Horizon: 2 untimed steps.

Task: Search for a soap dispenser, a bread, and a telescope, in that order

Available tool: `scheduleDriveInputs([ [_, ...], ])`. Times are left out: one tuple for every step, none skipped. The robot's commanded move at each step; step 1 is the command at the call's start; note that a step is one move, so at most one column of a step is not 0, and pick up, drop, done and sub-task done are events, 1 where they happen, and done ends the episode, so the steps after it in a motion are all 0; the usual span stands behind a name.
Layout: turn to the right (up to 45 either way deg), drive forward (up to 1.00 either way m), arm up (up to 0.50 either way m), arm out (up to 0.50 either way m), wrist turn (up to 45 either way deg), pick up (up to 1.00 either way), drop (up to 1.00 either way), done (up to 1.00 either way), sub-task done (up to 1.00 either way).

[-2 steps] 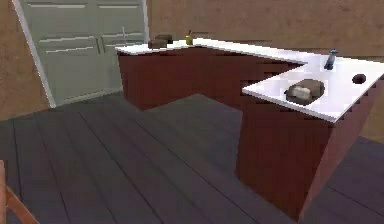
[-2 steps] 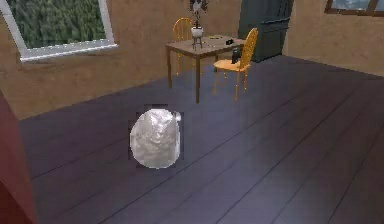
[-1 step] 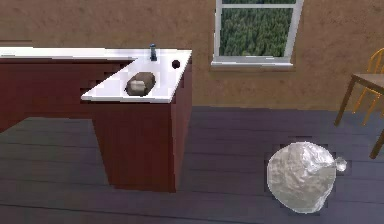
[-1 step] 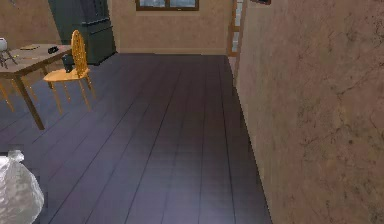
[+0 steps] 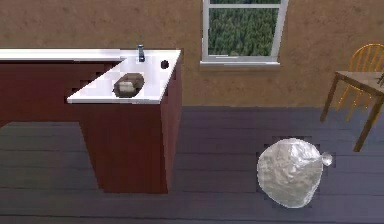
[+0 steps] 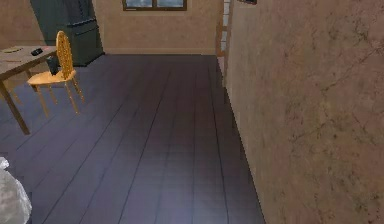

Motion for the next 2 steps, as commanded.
scheduleDriveInputs([
  [0.0,0.05,0.0,0.0,0.0,0.0,0.0,0.0,0.0],
  [-45.0,0.0,0.0,0.0,0.0,0.0,0.0,0.0,0.0],
])
